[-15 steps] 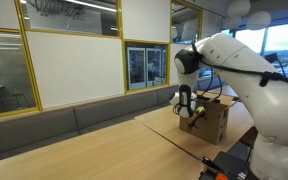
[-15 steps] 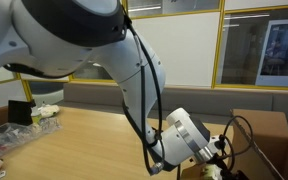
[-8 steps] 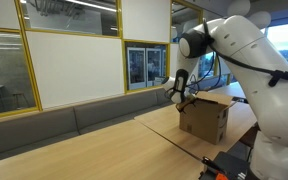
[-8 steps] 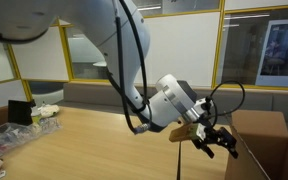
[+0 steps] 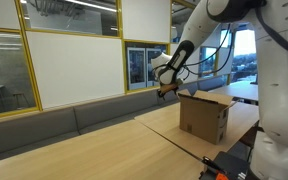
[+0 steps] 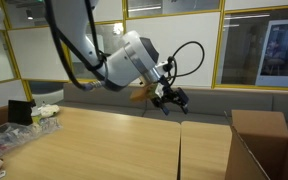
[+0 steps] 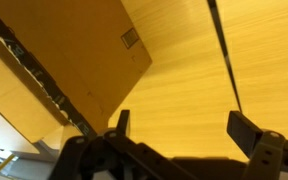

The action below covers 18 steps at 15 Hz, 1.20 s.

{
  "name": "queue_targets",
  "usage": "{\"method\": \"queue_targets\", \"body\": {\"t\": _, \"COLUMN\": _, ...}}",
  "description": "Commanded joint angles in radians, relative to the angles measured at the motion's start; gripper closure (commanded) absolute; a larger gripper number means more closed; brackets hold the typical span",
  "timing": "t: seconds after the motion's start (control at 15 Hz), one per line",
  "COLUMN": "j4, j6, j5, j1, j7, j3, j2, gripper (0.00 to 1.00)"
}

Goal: Put the green ball, masking tape and pliers inside the brown box

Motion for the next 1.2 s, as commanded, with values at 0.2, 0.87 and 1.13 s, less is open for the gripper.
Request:
{"method": "queue_targets", "body": {"t": 0.2, "j4": -0.207, "j6": -0.047, "j5": 0.314, "j1": -0.049, "j7": -0.357, "j3": 0.208, "j2": -0.406, "gripper": 0.0}}
{"method": "queue_targets", "body": {"t": 0.87, "j4": -0.232, "j6": -0.418, "j5": 0.778, "j1": -0.04, "j7": -0.836, "j3": 0.232, "j2": -0.691, "gripper": 0.0}}
{"method": "queue_targets", "body": {"t": 1.13, "j4": -0.233, "j6": -0.583, "j5": 0.732, "j1": -0.068, "j7": -0.822, "j3": 0.252, "j2": -0.728, "gripper": 0.0}}
